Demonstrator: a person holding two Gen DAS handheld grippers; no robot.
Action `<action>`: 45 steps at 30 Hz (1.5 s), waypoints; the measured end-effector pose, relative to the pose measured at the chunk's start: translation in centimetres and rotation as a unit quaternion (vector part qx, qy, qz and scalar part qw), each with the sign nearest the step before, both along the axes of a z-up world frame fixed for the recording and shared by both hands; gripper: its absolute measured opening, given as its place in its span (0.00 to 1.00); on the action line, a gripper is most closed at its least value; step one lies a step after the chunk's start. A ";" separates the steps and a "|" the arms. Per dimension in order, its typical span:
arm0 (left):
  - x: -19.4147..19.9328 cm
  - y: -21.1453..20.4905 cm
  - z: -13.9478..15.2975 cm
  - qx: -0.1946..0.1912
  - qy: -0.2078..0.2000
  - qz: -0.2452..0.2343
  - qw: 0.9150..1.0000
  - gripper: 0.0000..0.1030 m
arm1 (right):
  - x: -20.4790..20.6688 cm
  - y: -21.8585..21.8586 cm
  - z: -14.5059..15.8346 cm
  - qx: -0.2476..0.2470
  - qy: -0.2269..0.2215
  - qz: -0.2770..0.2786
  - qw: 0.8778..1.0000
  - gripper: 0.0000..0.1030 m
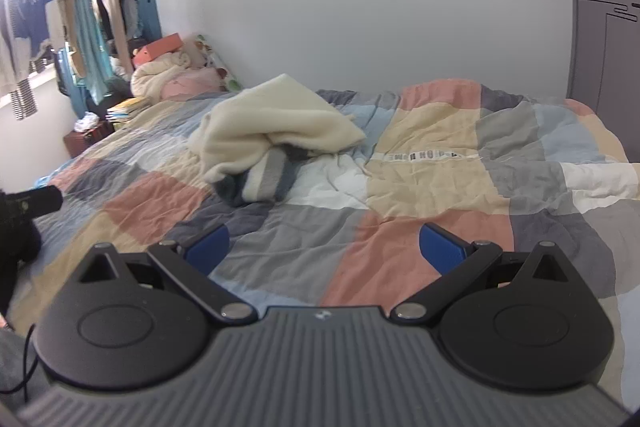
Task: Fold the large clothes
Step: 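Reach both grippers to the cream sweater and close on its fabric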
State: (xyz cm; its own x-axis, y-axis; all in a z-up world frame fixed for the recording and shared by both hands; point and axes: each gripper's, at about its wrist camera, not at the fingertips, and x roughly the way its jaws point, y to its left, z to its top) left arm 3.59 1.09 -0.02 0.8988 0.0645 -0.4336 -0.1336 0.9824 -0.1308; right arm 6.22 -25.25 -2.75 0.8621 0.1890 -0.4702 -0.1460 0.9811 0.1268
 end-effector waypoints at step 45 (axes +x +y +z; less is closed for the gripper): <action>36.8 10.0 -18.9 -0.166 0.014 -0.093 0.982 0.97 | 35.0 5.2 -14.0 0.262 0.051 -0.034 0.963 0.90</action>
State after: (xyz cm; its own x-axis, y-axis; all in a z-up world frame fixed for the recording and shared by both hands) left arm 40.39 11.07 -18.92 0.8685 -0.2494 -0.4283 0.0363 0.8939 -0.4469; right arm 41.18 -20.06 -16.72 0.8354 0.3682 -0.4081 -0.0444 0.7853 0.6176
